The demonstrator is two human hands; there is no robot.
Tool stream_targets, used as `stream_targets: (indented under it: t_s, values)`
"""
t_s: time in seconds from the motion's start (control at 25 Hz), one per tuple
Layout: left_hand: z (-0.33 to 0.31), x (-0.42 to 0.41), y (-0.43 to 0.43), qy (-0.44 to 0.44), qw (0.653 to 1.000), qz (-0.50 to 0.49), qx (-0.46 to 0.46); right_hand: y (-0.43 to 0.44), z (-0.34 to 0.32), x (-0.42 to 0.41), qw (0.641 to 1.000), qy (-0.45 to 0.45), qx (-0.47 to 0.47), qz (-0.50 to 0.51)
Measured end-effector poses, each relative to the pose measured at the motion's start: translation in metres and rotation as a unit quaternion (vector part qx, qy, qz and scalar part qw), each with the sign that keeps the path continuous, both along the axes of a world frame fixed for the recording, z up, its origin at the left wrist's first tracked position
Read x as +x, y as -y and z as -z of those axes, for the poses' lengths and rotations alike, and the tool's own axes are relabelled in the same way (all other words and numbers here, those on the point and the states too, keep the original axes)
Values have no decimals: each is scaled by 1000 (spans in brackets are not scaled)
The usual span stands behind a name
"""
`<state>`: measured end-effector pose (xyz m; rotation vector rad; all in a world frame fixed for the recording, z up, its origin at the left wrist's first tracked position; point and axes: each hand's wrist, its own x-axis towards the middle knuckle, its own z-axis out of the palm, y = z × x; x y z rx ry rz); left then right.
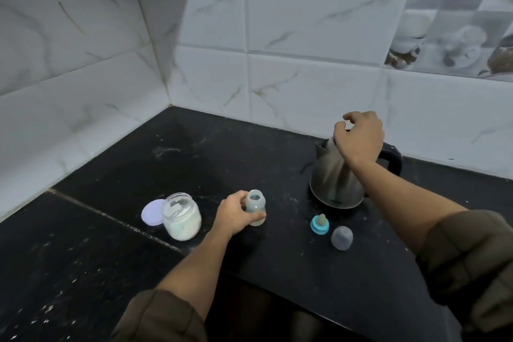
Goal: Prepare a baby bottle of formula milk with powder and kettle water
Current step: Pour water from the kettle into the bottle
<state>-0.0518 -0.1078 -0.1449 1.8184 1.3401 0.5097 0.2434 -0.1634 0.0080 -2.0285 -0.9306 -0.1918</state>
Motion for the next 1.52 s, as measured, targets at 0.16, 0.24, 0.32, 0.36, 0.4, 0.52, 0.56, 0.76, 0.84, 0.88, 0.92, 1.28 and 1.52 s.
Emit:
stream_targets:
  t_s: [0.16,0.24,0.32,0.36,0.4,0.52,0.56,0.76,0.84,0.88,0.92,1.28,1.52]
  values:
    - [-9,26,-1,32,999,-1,7,15,5,29,998,-2,-21,53]
    - [-22,50,-2,46,999,-1,25,21,7,40,997,-16,-40,68]
    - [-36,78,-3,50,998,11,42,24,10,50,994,-34,-66,77]
    - [-43,93,-2,49,997,18,51,27,10,55,993,-47,-75,79]
    - [-49,107,-2,49,997,23,61,30,11,61,991,-63,-81,80]
    - [-60,139,-2,39,996,19,83,40,14,78,983,-137,-108,59]
    - [-61,146,-3,35,996,15,85,42,15,83,980,-154,-119,50]
    - [-60,165,-8,30,996,1,79,50,31,104,973,-206,-104,1]
    - [-59,170,-9,28,997,-1,74,49,38,107,974,-218,-68,-15]
    - [-59,171,-10,24,997,-5,72,49,42,108,974,-220,-51,-14]
    - [-59,173,-10,20,997,-8,70,48,44,107,974,-222,-35,-11]
    - [-65,178,-15,-3,998,-28,61,34,45,108,972,-232,2,40]
    - [-69,172,-16,-21,997,-46,63,24,17,101,986,-162,-31,10]
